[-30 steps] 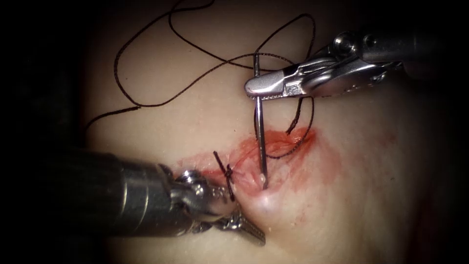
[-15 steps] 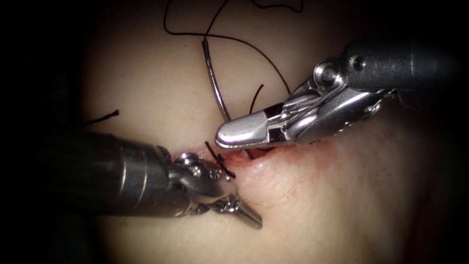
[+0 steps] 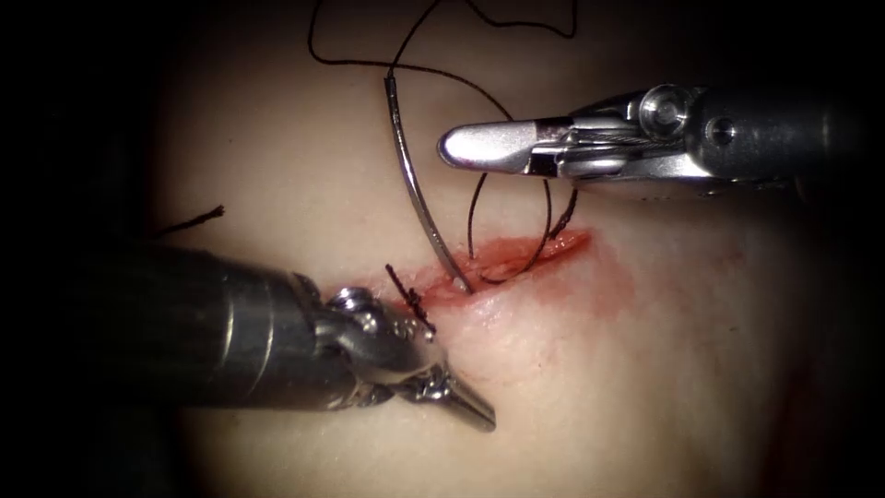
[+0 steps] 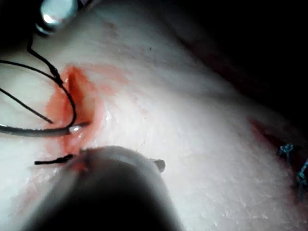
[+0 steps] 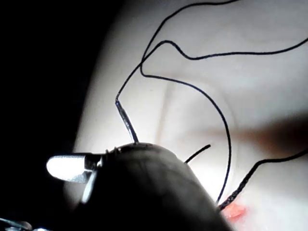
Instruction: Wound Closure
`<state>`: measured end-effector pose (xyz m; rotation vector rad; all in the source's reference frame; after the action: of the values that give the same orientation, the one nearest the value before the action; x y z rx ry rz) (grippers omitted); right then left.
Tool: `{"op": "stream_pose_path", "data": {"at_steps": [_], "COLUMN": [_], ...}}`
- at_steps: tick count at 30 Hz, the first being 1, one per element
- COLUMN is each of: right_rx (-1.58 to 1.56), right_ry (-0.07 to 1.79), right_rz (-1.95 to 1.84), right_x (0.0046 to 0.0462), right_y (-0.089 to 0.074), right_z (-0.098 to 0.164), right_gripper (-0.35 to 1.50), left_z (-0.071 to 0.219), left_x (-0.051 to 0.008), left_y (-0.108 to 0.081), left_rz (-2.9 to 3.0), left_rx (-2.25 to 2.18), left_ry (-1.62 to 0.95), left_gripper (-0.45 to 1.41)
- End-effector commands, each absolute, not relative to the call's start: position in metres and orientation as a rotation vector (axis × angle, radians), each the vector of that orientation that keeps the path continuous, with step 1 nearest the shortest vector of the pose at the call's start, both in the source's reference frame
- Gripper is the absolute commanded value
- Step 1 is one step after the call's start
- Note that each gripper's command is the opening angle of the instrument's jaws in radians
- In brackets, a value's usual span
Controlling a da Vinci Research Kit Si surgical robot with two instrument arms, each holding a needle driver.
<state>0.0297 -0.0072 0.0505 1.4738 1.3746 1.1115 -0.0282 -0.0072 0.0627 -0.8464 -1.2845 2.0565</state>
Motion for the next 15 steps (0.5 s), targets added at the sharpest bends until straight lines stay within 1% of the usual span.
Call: {"op": "stream_pose_path", "data": {"at_steps": [1, 2, 3, 4, 7, 8, 11, 13, 15], "right_rx": [1.457, 1.444, 1.429, 1.411, 1.325, 1.308, 1.27, 1.237, 1.234], "right_ry": [1.38, 1.372, 1.359, 1.34, 1.32, 1.327, 1.342, 1.363, 1.365], "right_rz": [1.101, 1.096, 1.093, 1.09, 1.014, 0.938, 0.883, 0.863, 0.867], "right_x": [0.0306, 0.0308, 0.031, 0.0314, 0.0328, 0.0334, 0.0341, 0.0343, 0.0333], "right_y": [-0.0072, -0.0075, -0.0079, -0.0083, -0.0094, -0.0099, -0.0096, -0.0086, -0.0075], "right_z": [0.0521, 0.0529, 0.0536, 0.0542, 0.0564, 0.0576, 0.0585, 0.0586, 0.0579], "right_gripper": [0.21, 0.19, 0.16, 0.17, 0.61, 0.74, 0.73, 0.83, 0.84], "left_z": [0.0631, 0.0631, 0.0631, 0.0632, 0.0633, 0.0633, 0.0633, 0.0633, 0.0633], "left_x": [-0.0286, -0.0286, -0.0285, -0.0285, -0.0285, -0.0285, -0.0285, -0.0285, -0.0284], "left_y": [-0.0073, -0.0073, -0.0073, -0.0073, -0.0073, -0.0073, -0.0073, -0.0073, -0.0073], "left_rz": [2.055, 2.055, 2.056, 2.056, 2.057, 2.057, 2.057, 2.057, 2.057], "left_rx": [-0.846, -0.846, -0.846, -0.846, -0.846, -0.846, -0.847, -0.847, -0.847], "left_ry": [-1.287, -1.287, -1.288, -1.287, -1.286, -1.286, -1.287, -1.286, -1.287], "left_gripper": [0.14, 0.21, 0.22, 0.24, 0.26, 0.29, 0.29, 0.29, 0.27]}}
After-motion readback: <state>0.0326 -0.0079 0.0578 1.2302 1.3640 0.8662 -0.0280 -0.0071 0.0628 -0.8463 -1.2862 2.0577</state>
